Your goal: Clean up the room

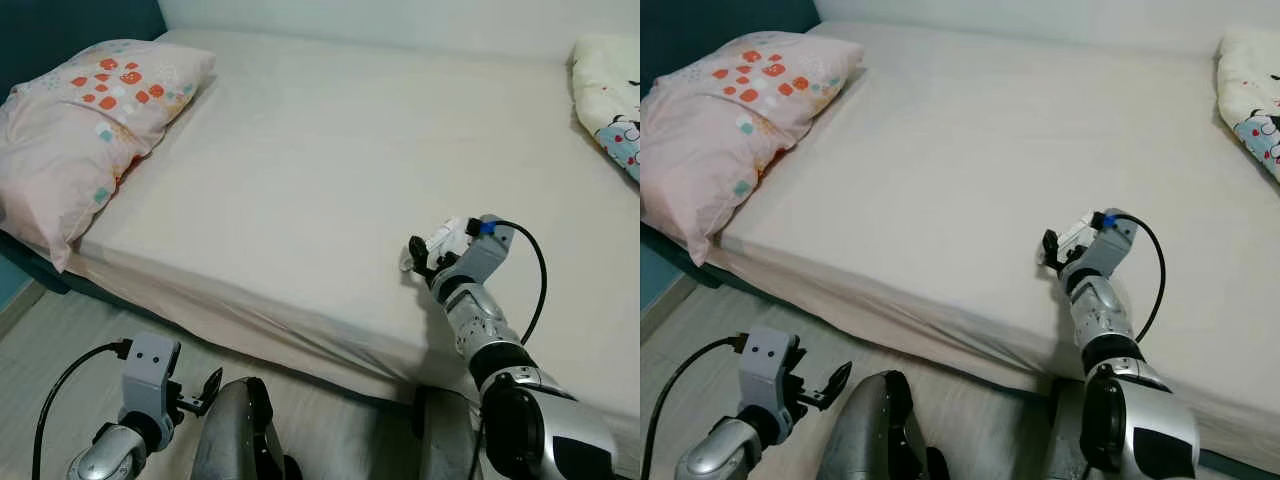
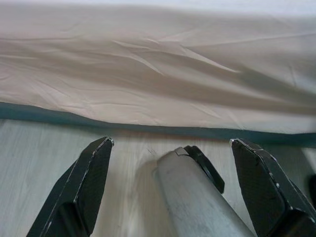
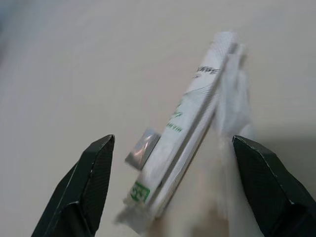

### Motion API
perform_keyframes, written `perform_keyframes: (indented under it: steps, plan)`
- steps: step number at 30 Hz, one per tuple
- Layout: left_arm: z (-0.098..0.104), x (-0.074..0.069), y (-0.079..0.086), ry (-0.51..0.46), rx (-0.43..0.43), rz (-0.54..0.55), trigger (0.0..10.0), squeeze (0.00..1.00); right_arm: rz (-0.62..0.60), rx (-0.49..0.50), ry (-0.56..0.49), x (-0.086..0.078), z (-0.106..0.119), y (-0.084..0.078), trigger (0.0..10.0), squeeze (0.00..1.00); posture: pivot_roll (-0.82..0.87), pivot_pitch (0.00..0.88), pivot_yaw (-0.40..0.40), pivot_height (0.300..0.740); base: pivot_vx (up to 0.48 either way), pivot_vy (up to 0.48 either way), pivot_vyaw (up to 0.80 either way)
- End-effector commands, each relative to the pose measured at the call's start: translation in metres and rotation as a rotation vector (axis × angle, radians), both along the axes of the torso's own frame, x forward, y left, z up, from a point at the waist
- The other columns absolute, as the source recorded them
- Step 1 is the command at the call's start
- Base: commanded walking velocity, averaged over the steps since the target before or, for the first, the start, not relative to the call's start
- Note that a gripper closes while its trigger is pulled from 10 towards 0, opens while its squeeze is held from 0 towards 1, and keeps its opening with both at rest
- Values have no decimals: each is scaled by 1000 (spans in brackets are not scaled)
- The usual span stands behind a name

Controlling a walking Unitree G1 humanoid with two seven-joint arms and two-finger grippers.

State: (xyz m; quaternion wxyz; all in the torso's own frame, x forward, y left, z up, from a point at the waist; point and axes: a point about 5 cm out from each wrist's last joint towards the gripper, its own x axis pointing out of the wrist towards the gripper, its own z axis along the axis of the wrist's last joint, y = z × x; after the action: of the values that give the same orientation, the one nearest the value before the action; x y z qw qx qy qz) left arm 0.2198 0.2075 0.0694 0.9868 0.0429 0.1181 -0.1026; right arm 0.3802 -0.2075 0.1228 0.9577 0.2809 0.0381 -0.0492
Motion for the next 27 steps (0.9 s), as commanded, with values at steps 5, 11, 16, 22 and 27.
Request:
perform_keyframes:
  steps: [5,11,16,22,27]
  plan:
    - [-5,-9,0,52,16,-11,10000,0,-71,56,48,-4,-11,0,10000,1000,205,278,111,453,0,0,0]
    - [-4,-10,-1,60,20,-23,10000,0,-99,73,81,0,-6,2,10000,1000,208,291,115,453,0,0,0]
    - [-3,-10,0,64,22,-26,10000,0,-54,40,104,5,-1,9,10000,1000,207,296,117,453,0,0,0]
    - [-3,-13,1,73,22,-28,10000,0,-4,-97,152,12,9,16,10000,1000,201,308,116,453,0,0,0]
    - [-4,-15,0,84,21,-34,10000,0,6,-322,222,18,20,16,10000,973,193,313,113,453,0,0,0]
